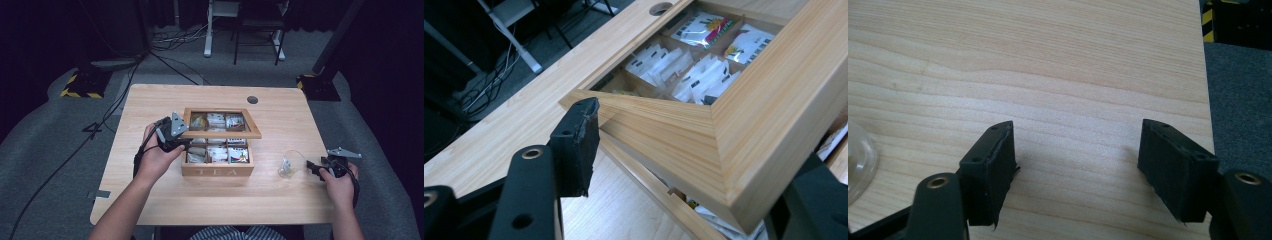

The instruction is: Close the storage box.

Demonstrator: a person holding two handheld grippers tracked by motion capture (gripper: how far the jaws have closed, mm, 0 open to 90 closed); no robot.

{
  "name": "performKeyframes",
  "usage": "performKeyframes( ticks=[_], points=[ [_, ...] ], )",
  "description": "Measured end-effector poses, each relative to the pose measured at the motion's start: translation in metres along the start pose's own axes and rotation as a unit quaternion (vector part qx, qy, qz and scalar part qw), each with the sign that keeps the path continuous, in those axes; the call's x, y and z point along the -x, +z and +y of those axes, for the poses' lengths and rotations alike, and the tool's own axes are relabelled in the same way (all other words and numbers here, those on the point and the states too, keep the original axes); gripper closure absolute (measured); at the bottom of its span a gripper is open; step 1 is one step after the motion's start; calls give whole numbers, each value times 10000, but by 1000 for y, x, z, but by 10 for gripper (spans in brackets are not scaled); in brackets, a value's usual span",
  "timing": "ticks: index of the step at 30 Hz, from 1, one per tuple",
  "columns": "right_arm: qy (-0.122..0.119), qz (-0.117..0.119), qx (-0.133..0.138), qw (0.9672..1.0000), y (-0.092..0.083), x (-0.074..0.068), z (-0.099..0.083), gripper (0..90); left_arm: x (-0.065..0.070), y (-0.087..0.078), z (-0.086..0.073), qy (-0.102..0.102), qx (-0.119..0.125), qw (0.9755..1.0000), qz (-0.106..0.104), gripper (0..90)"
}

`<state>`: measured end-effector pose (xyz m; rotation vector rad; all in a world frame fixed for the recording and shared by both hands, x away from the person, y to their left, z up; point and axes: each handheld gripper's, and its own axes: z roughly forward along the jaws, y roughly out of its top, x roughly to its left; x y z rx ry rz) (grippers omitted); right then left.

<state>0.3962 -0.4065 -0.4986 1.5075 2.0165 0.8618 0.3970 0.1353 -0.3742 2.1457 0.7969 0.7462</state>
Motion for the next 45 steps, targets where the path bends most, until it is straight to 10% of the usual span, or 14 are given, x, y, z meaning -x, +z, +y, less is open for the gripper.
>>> performKeyframes(
  ticks=[45],
  points=[
    [111, 41, 102, 9999, 1, 1, -1, 292, 20, 15, -8, 475, -818, 9954, -170, 202]
  ],
)
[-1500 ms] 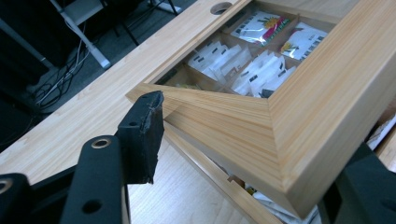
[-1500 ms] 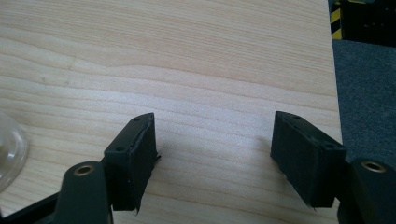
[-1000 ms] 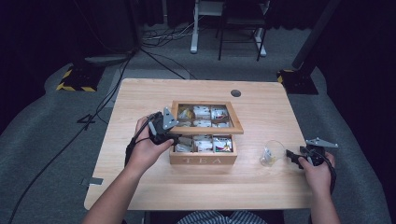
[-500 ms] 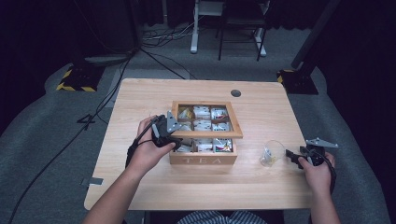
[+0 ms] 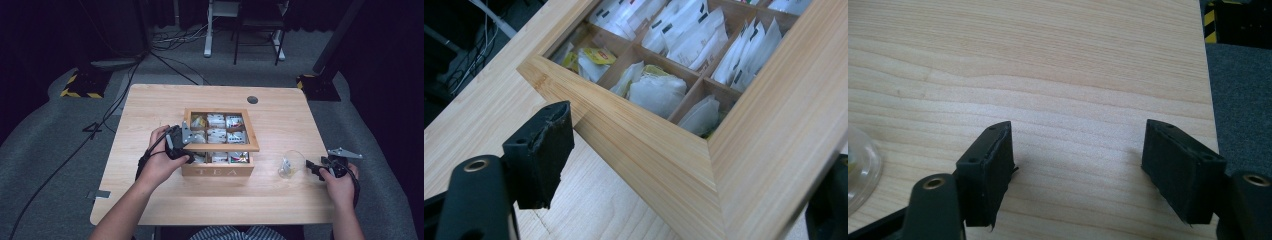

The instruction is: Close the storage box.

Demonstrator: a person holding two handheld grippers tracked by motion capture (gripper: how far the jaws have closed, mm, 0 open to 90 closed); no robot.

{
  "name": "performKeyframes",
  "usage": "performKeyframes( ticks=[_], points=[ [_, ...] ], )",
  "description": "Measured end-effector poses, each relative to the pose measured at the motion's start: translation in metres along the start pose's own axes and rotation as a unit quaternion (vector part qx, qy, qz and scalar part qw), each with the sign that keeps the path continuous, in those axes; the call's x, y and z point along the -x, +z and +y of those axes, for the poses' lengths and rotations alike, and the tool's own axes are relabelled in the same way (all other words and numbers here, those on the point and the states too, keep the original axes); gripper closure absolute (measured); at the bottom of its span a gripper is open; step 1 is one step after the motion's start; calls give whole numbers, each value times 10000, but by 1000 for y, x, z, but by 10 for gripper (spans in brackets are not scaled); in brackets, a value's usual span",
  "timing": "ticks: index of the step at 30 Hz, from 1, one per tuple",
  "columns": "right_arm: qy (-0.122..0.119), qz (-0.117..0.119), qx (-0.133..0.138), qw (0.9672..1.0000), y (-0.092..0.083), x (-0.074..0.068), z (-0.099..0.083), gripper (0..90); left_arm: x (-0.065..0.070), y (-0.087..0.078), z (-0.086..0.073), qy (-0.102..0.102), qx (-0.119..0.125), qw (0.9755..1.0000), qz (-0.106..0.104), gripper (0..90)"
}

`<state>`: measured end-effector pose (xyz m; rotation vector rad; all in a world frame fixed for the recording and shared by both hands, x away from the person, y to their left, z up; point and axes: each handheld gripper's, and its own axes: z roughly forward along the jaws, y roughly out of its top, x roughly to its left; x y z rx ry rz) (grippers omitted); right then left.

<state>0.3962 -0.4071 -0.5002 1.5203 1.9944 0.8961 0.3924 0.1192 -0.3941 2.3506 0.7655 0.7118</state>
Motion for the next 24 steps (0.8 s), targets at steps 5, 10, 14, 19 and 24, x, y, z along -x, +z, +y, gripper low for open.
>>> performKeyframes(
  ticks=[5, 10, 14, 19, 24],
  points=[
    [30, 16, 18, 10000, 0, 0, 0, 292, 2, 2, 0, 47, -70, 10000, 17, 189],
    [47, 17, 17, 10000, 0, 0, 0, 291, 5, 5, -1, 103, -168, 9998, 28, 170],
    [44, 20, 29, 10000, 0, 0, 0, 290, 7, 7, -1, 178, -262, 9995, 47, 159],
    [43, 18, 30, 10000, 0, 0, 0, 288, 10, 10, -1, 299, -388, 9988, 92, 150],
    [47, 19, 35, 10000, 0, 0, 0, 287, 13, 12, -1, 404, -500, 9978, 137, 147]
  ],
)
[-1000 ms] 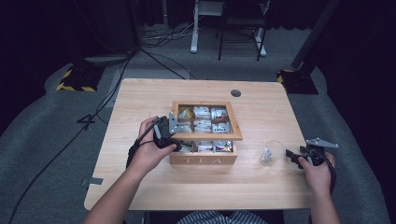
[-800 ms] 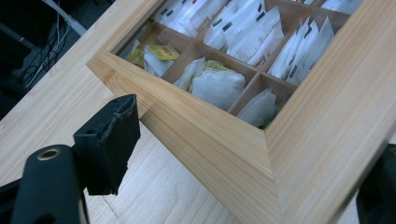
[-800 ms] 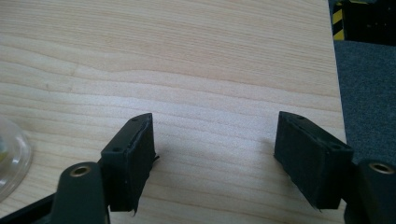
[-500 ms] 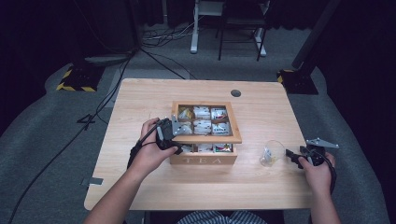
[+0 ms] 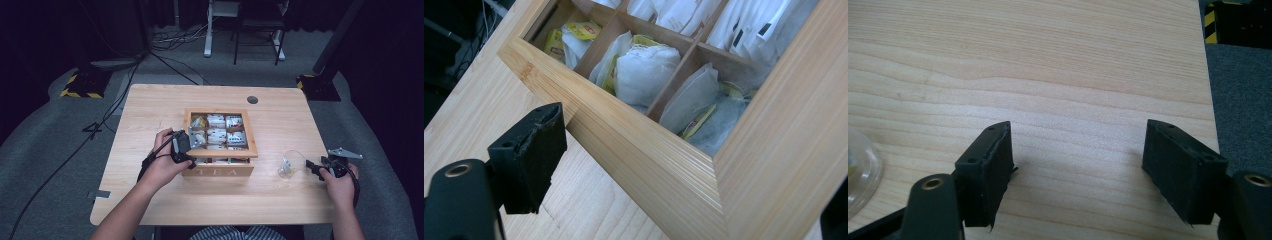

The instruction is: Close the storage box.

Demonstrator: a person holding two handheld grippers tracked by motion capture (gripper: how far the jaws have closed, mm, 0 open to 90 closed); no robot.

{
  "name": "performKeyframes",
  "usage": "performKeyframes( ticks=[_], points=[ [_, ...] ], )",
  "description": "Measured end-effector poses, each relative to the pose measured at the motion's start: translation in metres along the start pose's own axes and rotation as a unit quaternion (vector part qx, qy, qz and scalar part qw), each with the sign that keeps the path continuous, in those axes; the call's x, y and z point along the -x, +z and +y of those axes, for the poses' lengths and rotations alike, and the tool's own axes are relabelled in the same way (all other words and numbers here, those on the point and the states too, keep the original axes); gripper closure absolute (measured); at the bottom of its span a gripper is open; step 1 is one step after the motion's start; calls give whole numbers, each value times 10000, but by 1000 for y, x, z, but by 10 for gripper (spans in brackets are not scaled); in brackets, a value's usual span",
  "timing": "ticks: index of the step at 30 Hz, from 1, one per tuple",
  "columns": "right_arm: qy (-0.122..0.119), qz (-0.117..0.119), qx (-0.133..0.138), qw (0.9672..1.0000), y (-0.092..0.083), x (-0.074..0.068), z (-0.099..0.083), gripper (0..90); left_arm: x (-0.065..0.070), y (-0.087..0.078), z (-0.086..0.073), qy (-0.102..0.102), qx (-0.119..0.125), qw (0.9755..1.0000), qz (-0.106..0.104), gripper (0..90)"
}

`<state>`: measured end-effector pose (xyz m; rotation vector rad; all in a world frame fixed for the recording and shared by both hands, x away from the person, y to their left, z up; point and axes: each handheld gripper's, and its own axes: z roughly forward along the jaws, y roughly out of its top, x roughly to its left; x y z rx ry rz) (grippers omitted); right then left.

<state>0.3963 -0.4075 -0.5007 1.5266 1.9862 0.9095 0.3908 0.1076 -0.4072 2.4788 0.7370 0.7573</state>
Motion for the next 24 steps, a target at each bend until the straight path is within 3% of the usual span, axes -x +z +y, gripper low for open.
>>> performKeyframes(
  ticks=[17, 24],
  points=[
    [12, 6, 5, 10000, 0, 0, 0, 280, 6, 7, 1, 364, -391, 9985, 101, 133],
    [12, 5, 22, 10000, 1, 0, 0, 278, 6, 7, 1, 374, -390, 9985, 101, 131]
  ],
)
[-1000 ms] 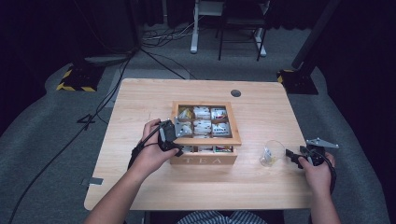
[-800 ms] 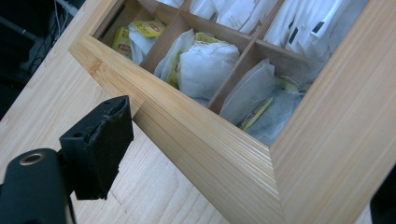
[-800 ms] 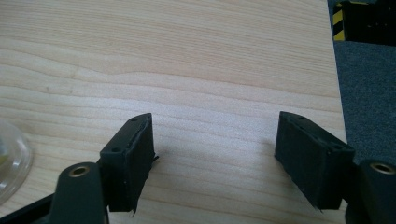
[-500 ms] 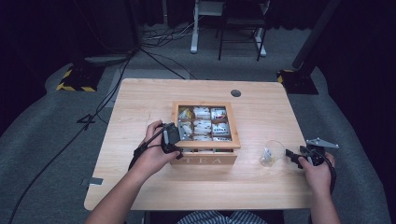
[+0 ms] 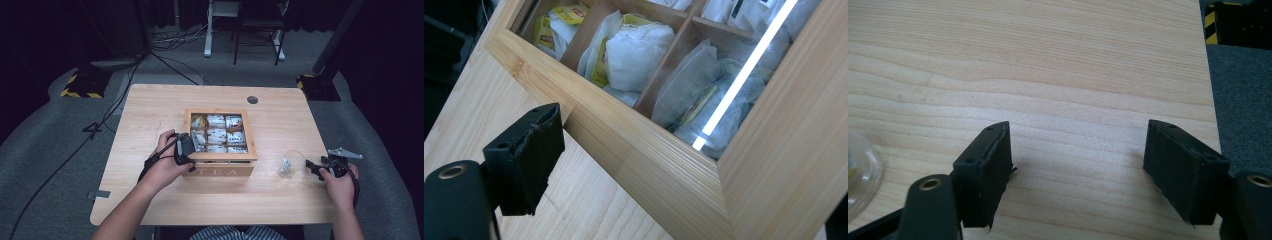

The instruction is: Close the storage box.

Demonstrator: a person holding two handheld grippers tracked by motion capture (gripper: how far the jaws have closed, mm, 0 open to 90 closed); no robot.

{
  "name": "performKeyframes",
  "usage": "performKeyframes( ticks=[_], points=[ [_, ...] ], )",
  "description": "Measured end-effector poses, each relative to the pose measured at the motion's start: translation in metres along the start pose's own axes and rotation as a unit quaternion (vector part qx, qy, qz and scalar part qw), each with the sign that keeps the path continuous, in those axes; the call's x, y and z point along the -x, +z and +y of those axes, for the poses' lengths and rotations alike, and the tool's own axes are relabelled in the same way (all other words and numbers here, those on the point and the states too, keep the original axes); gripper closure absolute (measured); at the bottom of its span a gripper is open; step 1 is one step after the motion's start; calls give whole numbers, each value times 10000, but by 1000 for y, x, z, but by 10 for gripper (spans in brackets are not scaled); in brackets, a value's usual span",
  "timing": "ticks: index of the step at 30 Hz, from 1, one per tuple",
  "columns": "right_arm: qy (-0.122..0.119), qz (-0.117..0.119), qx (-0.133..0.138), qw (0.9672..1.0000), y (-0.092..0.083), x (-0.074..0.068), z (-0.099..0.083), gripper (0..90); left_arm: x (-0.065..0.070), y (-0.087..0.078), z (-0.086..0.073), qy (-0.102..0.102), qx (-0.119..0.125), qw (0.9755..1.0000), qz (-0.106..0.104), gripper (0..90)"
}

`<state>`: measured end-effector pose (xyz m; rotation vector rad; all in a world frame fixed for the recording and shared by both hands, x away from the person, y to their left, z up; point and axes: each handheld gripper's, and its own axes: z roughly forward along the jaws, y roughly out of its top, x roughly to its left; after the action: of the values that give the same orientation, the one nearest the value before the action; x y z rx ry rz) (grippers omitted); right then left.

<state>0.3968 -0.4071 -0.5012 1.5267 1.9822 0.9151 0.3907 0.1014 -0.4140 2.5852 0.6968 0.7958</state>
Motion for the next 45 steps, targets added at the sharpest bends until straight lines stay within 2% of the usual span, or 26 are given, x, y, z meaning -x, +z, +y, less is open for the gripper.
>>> performKeyframes(
  ticks=[6, 14, 25, 31, 33, 36, 42, 45],
  points=[
    [2, 1, 9, 10000, 0, 0, 0, 279, -1, 0, 0, -26, 20, 10000, -21, 129],
    [-8, -18, 34, 10000, 0, 0, 0, 278, -7, 1, 1, 62, -60, 9997, -221, 111],
    [-18, -32, 54, 10000, 1, -1, -1, 274, -9, 1, -1, -151, -94, 9994, -283, 102],
    [-1, -22, 64, 10000, 1, -1, -1, 275, -10, 0, -2, -399, -110, 9986, -332, 112],
    [6, -21, 63, 10000, 1, -1, -1, 275, -13, -2, -4, -683, -166, 9959, -565, 153],
    [-5, -22, 64, 10000, 1, 0, -1, 274, -16, -2, -8, -944, -65, 9915, -888, 211],
    [8, -17, 62, 10000, 2, 0, 0, 271, -18, -4, -10, -1099, -44, 9876, -1118, 284],
    [23, -3, 68, 10000, 2, 0, 0, 272, -19, -4, -11, -1105, -21, 9872, -1154, 291]
  ],
)
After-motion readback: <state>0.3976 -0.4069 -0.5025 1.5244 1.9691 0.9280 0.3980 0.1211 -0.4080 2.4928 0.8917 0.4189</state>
